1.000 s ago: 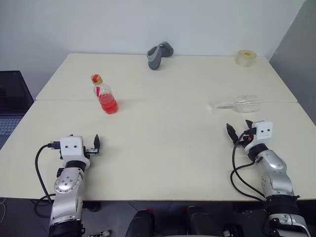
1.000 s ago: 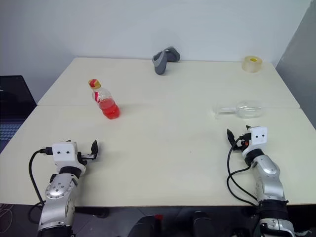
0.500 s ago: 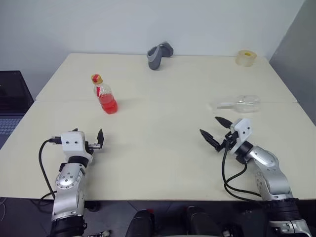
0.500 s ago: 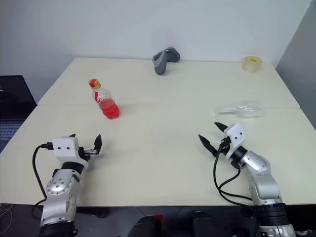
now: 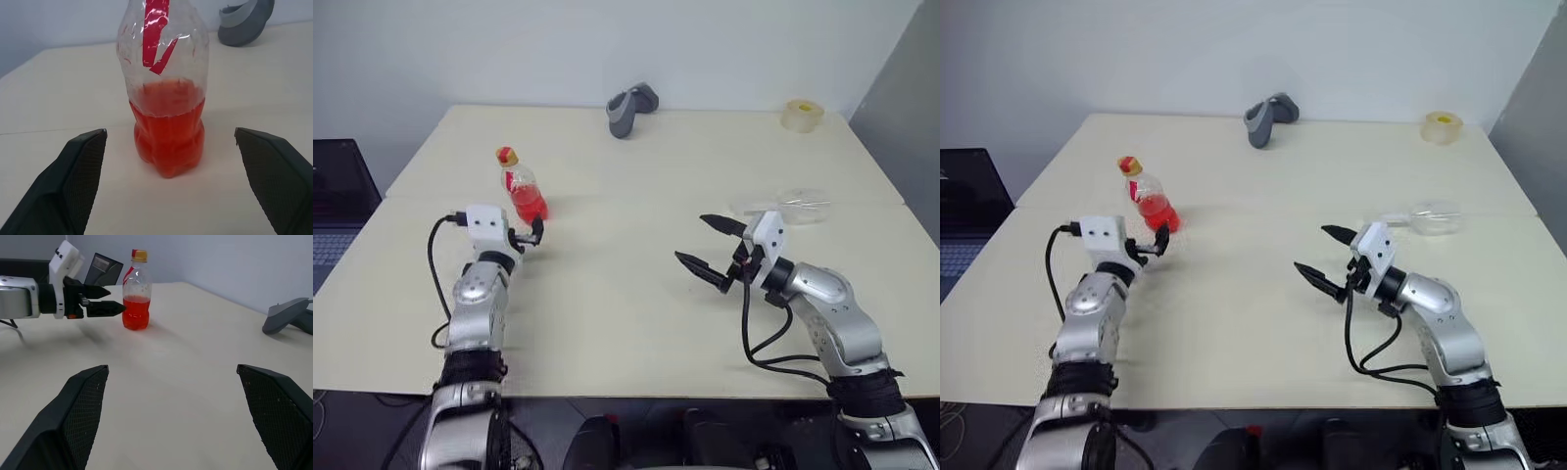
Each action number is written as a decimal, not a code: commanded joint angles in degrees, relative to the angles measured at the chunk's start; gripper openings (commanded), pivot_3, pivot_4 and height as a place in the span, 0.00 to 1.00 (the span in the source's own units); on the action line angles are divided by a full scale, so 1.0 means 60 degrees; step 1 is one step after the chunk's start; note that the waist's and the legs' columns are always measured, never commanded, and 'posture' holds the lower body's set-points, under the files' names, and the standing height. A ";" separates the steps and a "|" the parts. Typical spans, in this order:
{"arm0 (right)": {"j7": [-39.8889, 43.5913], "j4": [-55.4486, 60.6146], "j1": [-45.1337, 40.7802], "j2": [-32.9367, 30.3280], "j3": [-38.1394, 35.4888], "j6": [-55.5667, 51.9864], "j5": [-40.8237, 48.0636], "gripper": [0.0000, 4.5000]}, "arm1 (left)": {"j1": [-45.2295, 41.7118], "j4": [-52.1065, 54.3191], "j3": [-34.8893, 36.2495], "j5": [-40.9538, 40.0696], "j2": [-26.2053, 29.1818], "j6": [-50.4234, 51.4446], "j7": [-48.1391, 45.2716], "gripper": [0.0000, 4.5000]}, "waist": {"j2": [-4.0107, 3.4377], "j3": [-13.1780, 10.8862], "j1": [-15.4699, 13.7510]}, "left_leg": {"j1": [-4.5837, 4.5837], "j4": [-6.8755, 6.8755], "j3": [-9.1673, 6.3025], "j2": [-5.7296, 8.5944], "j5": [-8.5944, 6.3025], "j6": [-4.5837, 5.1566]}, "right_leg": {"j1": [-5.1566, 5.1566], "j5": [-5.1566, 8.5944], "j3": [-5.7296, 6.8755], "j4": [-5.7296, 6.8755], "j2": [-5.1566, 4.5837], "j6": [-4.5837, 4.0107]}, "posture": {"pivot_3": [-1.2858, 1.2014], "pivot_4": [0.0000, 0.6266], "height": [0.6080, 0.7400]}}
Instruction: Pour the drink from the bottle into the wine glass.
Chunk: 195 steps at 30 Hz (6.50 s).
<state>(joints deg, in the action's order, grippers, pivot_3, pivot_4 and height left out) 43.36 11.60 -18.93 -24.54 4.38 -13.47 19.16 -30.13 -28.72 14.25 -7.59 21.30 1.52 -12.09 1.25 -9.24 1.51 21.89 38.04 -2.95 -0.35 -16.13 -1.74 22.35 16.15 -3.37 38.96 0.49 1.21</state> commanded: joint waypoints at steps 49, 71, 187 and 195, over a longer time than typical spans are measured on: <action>-0.1379 0.3444 -0.1868 -0.0893 0.0135 -0.5024 0.1373 1.00 | 0.0169 0.4403 -0.4536 -0.0049 -0.0033 0.1687 -0.5751 0.43 | -0.0015 -0.0020 0.0022 | 0.0035 -0.0001 -0.0085 0.0003 0.0007 -0.0009 | 0.0000 0.0018 0.0129 -0.0001 -0.0005 -0.0030 | 0.52 0.24 1.00; -0.1166 0.2425 -0.2134 -0.0565 0.0466 -0.4548 0.1038 0.34 | 0.0308 0.4635 -0.4708 0.0097 -0.0033 0.1523 -0.5931 0.43 | -0.0016 -0.0020 0.0023 | 0.0033 0.0000 -0.0089 0.0002 0.0007 -0.0008 | 0.0001 0.0019 0.0131 0.0002 -0.0005 -0.0030 | 0.52 0.24 1.00; -0.3210 0.3469 -0.0025 0.0650 -0.1144 -0.3117 0.0305 1.00 | -0.0302 0.4544 -0.4748 -0.0541 -0.1320 0.2482 -0.5752 0.23 | -0.0058 -0.0089 0.0015 | 0.0081 0.0008 -0.0170 0.0033 0.0027 -0.0033 | 0.0005 0.0028 0.0156 0.0005 -0.0014 -0.0043 | 0.52 0.24 1.00; -0.2346 0.3541 0.0168 -0.0852 -0.1714 -0.3527 0.1034 1.00 | -0.0191 0.4683 -0.4740 -0.0522 -0.1283 0.2532 -0.5694 0.22 | -0.0057 -0.0089 0.0015 | 0.0078 0.0007 -0.0171 0.0037 0.0027 -0.0030 | 0.0002 0.0028 0.0155 0.0006 -0.0014 -0.0042 | 0.52 0.24 1.00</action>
<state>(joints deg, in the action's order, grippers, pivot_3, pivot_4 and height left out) 28.97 32.08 -18.46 -28.33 -2.59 -33.45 24.67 -30.91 -3.76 -15.61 -9.99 13.56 18.24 -46.45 0.90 -9.78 1.60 22.36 38.07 -3.98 -0.12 -15.97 -1.92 22.36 16.32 -2.44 38.99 0.40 0.96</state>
